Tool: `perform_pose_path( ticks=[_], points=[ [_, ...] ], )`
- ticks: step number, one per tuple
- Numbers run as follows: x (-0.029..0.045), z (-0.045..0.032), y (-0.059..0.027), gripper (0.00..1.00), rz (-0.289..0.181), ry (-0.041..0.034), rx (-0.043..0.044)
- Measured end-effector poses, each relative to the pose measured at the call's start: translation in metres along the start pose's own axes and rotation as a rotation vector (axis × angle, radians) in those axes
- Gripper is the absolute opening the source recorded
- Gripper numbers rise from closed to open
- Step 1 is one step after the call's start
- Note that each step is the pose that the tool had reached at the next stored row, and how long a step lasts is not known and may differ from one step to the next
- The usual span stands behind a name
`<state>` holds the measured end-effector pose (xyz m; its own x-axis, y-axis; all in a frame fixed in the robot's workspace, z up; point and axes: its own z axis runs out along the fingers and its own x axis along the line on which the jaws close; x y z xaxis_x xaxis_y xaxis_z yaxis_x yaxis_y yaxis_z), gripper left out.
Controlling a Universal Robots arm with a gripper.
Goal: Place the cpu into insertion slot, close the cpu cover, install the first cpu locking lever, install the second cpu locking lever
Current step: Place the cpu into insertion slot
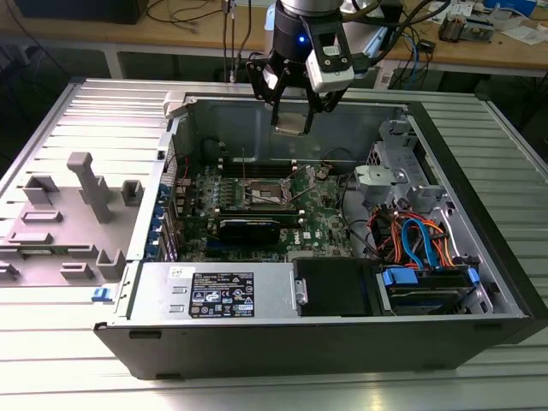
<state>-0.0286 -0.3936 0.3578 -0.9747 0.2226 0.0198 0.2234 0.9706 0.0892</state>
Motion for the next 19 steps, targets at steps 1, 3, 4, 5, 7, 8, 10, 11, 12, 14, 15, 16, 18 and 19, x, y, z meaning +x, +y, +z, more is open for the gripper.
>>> perform_pose_path(
  ticks=[1,3,4,5,7,8,10,11,12,14,15,16,18,19],
  points=[
    [0.0,0.0,0.0,0.54,0.0,0.0,0.0],
    [0.0,0.0001,-0.0002,0.54,0.0,0.0,-0.0002],
    [-0.0001,0.0,-0.0005,0.54,0.0,0.0,-0.0002],
    [-0.0003,-0.0001,-0.0012,0.54,0.0,0.0,0.0001],
    [-0.0007,-0.0002,-0.003,0.54,0.0,0.0,0.0001],
    [-0.0009,-0.0003,-0.0039,0.54,0.0,0.0,0.0],
    [-0.0014,-0.0003,-0.0063,0.54,0.0,0.0,0.0],
    [-0.0017,-0.0004,-0.0075,0.54,0.0,0.0,-0.0001],
    [-0.0018,-0.0003,-0.0079,0.54,0.0,0.0,-0.0001],
    [-0.0019,0.0,-0.0084,0.54,0.005,-0.0005,-0.0003],
    [-0.002,0.0002,-0.0086,0.54,0.012,-0.0011,-0.0003],
    [-0.002,0.0003,-0.0088,0.54,0.02,-0.0018,-0.0002],
    [-0.0021,0.0011,-0.009,0.54,0.052,-0.0045,-0.001],
    [-0.0021,0.0013,-0.0091,0.54,0.063,-0.0054,-0.001]
  ],
)
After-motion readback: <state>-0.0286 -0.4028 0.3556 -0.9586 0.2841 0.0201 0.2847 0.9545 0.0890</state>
